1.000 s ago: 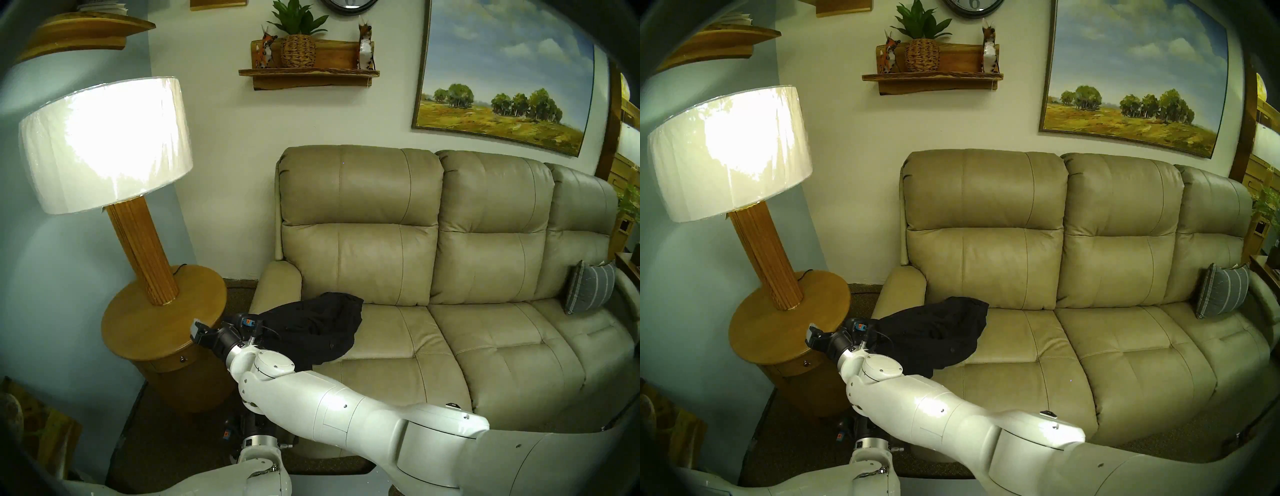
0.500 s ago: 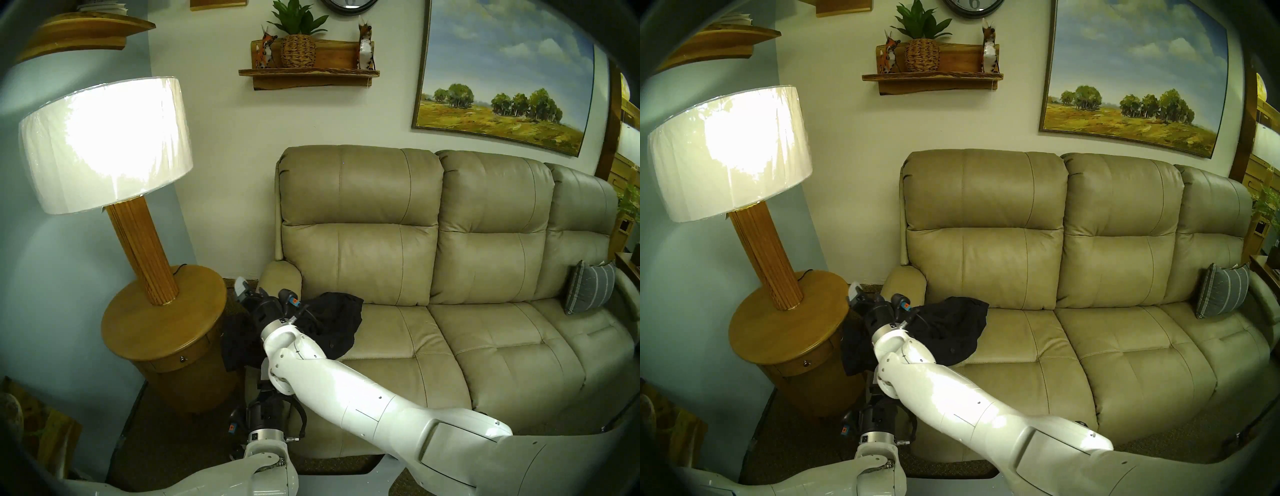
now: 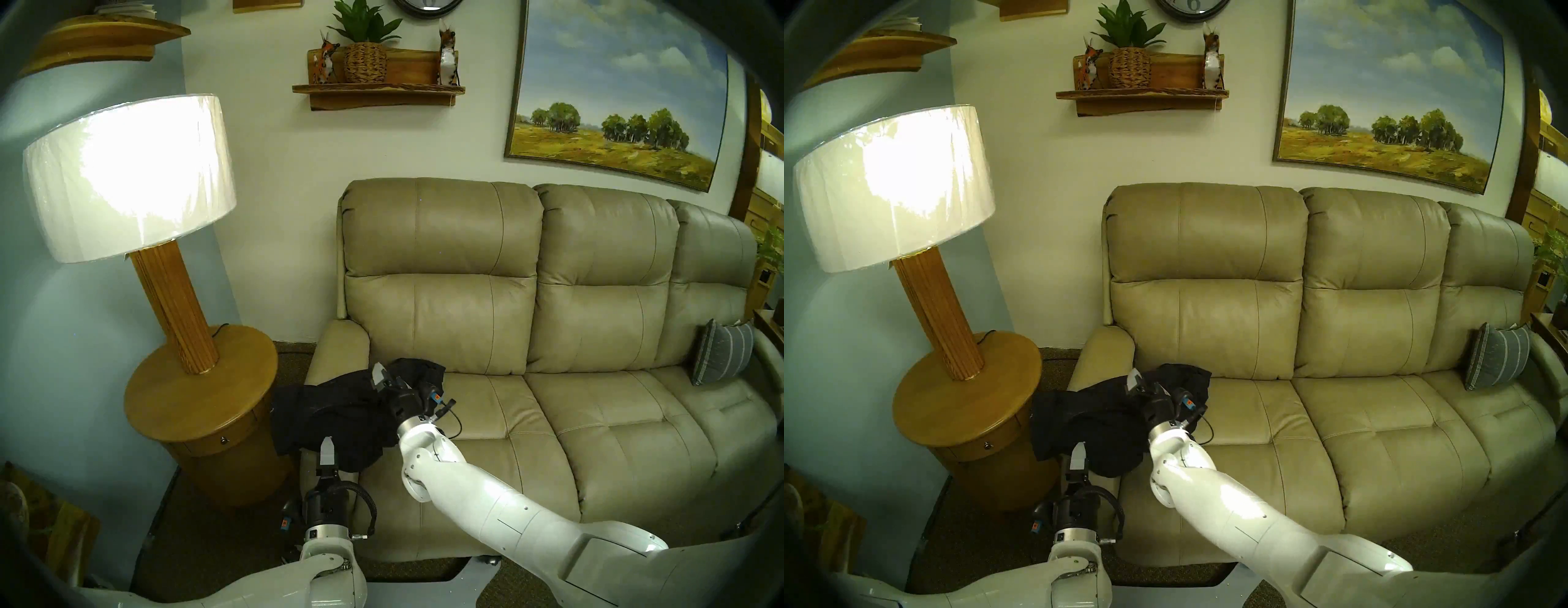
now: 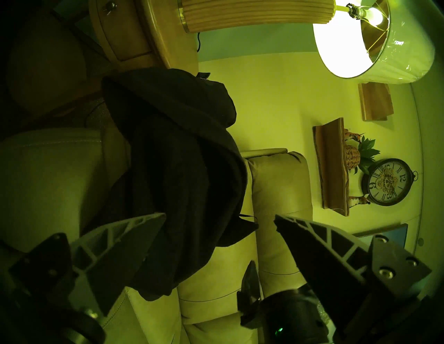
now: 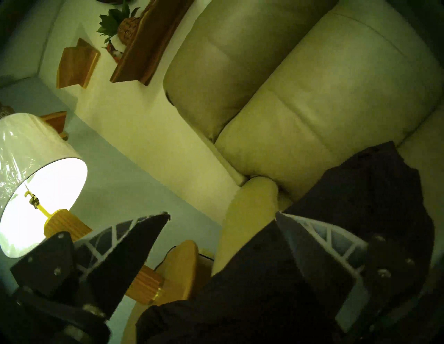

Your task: Drape jacket on sofa arm

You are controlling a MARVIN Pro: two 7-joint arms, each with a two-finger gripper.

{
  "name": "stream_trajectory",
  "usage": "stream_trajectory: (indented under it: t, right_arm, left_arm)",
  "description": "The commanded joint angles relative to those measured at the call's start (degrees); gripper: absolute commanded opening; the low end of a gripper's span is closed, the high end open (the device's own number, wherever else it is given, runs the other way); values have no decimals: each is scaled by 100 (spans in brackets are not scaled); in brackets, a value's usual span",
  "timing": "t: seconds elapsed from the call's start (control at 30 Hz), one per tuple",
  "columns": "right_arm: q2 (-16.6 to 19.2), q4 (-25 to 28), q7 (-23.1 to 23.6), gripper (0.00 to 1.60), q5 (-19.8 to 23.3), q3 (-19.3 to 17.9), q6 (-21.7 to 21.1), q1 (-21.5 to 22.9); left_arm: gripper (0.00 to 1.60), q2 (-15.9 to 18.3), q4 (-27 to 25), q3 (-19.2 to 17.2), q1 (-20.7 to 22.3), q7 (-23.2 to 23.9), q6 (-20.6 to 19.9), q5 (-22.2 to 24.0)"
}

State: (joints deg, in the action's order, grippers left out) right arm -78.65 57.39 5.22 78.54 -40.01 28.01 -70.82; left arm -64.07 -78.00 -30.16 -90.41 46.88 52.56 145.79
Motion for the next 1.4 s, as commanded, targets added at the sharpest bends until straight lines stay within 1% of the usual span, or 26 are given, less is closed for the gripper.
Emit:
stream_trajectory:
  t: [0.0,0.17,0.2,0.23,0.4,0.43,0.5,0.57,0.63,0.73,0.8,0.9,0.93,0.97,1.03,1.1,1.17,1.37]
  right_arm:
    - [660,55,196,160,48,-151,-71,-655]
    - [1102,7,367,160,104,-255,-185,-1029]
    - [1037,-42,396,160,112,-302,-205,-1058]
    - [1187,27,461,160,150,-283,-257,-1143]
    - [1608,127,750,160,241,-206,-533,-1566]
    - [1580,109,797,160,249,-210,-572,-1608]
    - [1777,219,957,160,306,-194,-690,-1738]
    - [1900,307,1117,160,351,-191,-794,-1827]
    - [2069,470,1368,160,405,-172,-944,-1946]
    - [2212,675,1602,160,473,-139,-1123,-2056]
    - [2340,859,1855,160,562,-126,-1285,-2142]
    - [2460,1060,2068,160,660,-106,-1482,-2204]
    - [2518,1168,2245,160,708,-108,-1563,-2234]
    - [2534,1183,2223,160,723,-97,-1616,-2227]
    - [2631,1393,2495,160,874,-122,-1810,-2282]
    - [2661,1488,2592,160,944,-110,-1965,-2284]
    - [2766,1679,2840,160,1048,-90,-2201,-2334]
    - [2952,1897,3388,160,1397,-106,-2842,-2408]
  left_arm:
    - [160,-26,-55,10,18,29,7,-28]
    - [160,-31,-56,12,21,24,27,-35]
    - [160,-32,-56,11,21,22,29,-35]
    - [160,-33,-53,11,21,20,33,-35]
    - [160,-38,-50,11,23,11,49,-37]
    - [160,-38,-50,12,24,10,51,-38]
    - [160,-40,-51,12,25,7,59,-40]
    - [160,-42,-52,13,25,5,65,-42]
    - [160,-43,-55,14,26,4,73,-46]
    - [160,-44,-60,16,26,4,82,-51]
    - [160,-44,-63,17,26,5,89,-56]
    - [160,-44,-69,19,25,7,99,-63]
    - [160,-44,-71,19,25,8,102,-65]
    - [160,-43,-73,20,25,9,105,-68]
    - [160,-42,-78,21,24,10,111,-74]
    - [160,-41,-82,22,23,12,116,-79]
    - [160,-38,-89,23,21,15,122,-87]
    - [160,-25,-112,24,15,21,134,-109]
